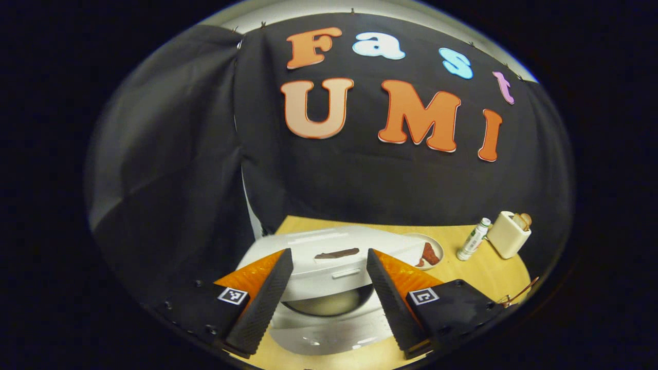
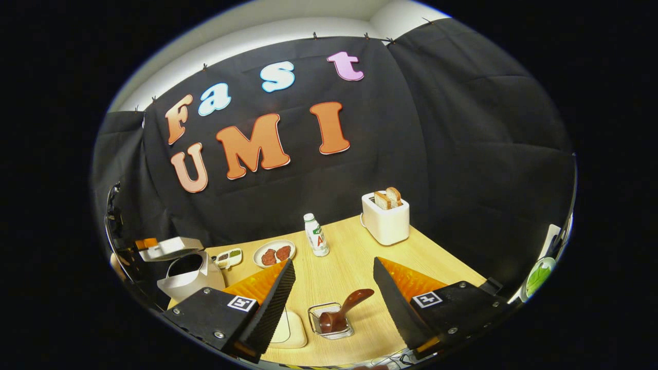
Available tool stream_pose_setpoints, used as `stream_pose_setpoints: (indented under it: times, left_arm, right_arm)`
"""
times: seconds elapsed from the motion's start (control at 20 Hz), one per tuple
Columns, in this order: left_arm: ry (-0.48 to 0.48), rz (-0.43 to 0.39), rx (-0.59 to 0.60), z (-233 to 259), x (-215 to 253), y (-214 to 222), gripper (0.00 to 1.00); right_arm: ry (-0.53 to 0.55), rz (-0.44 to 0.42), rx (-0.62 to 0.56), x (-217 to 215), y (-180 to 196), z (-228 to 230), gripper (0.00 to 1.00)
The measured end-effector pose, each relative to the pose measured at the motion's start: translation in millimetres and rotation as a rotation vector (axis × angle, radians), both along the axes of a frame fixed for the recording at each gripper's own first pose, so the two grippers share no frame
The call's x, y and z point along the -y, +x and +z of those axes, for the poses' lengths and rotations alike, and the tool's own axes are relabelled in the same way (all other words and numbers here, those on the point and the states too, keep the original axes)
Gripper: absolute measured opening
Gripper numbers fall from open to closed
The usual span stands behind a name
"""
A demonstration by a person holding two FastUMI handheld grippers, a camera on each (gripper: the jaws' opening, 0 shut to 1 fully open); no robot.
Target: Close the left gripper, press the button to open the rice cooker; take a wooden spoon from the chopstick holder with the right hand, scoop a spoonful of rice and pour it into the rice cooker, then put the wooden spoon back into the chopstick holder.
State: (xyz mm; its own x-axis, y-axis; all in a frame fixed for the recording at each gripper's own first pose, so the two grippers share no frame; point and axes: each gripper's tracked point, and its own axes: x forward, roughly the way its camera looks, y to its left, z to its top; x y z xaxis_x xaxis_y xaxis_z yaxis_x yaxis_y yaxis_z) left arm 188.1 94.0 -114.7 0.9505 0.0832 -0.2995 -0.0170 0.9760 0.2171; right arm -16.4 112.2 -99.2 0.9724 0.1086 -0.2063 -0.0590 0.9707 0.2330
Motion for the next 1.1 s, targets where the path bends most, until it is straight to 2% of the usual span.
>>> stream_pose_setpoints:
  times: [0.05, 0.25, 0.3, 0.35, 0.4, 0.55, 0.6, 0.65, 0.7, 0.75, 0.8, 0.9, 1.0, 1.05, 1.1]
  left_arm:
    - [0.001, 0.0, -0.045, -4.6, -6.4, 1.4, 0.99]
    - [-0.024, -0.042, -0.047, -3.4, -1.6, 9.2, 1.0]
    - [-0.054, -0.065, -0.084, -9.0, 4.3, 5.1, 1.0]
    - [-0.133, -0.11, -0.137, -24.8, 17.5, 1.1, 1.0]
    - [-0.215, -0.12, -0.186, -43.8, 24.3, -1.3, 1.0]
    - [-0.371, 0.011, -0.316, -102.9, -6.7, -12.8, 1.0]
    - [-0.367, 0.042, -0.353, -125.2, -16.5, -12.9, 1.0]
    - [-0.306, 0.051, -0.348, -132.5, -24.5, -12.7, 0.96]
    - [-0.185, 0.03, -0.297, -135.3, -35.9, -7.1, 0.97]
    - [-0.101, -0.034, -0.231, -139.9, -37.5, -5.7, 0.95]
    - [-0.099, -0.057, -0.149, -136.2, -41.4, 0.8, 0.94]
    - [-0.195, -0.029, -0.152, -131.2, -30.4, -4.5, 0.93]
    - [-0.161, -0.066, -0.199, -127.2, -31.4, -9.9, 0.93]
    - [-0.121, -0.031, -0.245, -133.0, -40.4, -11.8, 0.92]
    - [-0.087, 0.01, -0.257, -125.5, -48.6, -15.4, 0.96]
  right_arm:
    - [0.015, 0.004, -0.001, -1.5, -1.2, 1.0, 0.95]
    - [0.05, 0.018, -0.004, -5.4, -1.9, -1.6, 0.95]
    - [0.064, 0.028, -0.007, -8.6, -3.7, -2.0, 0.95]
    - [0.075, 0.034, -0.005, -10.9, -4.7, -1.6, 0.95]
    - [0.077, 0.032, -0.003, -8.9, -3.9, -3.1, 0.95]
    - [0.077, 0.024, -0.03, -6.2, -3.3, -14.4, 0.95]
    - [0.084, 0.022, -0.03, -5.9, -3.1, -13.1, 0.95]
    - [0.088, 0.017, -0.034, -4.6, -1.7, -14.6, 0.95]
    - [0.089, 0.01, -0.042, -2.0, -1.0, -17.9, 0.95]
    - [0.096, 0.006, -0.047, -1.9, 0.3, -19.7, 0.95]
    - [0.108, 0.009, -0.049, -5.1, 1.0, -19.5, 0.95]
    - [0.123, 0.015, -0.05, -10.3, 2.2, -18.9, 0.95]
    - [0.114, 0.024, -0.049, -14.6, 3.4, -17.3, 0.95]
    - [0.115, 0.024, -0.042, -17.4, 4.6, -14.0, 0.95]
    - [0.116, 0.027, -0.034, -20.1, 5.2, -9.7, 0.95]
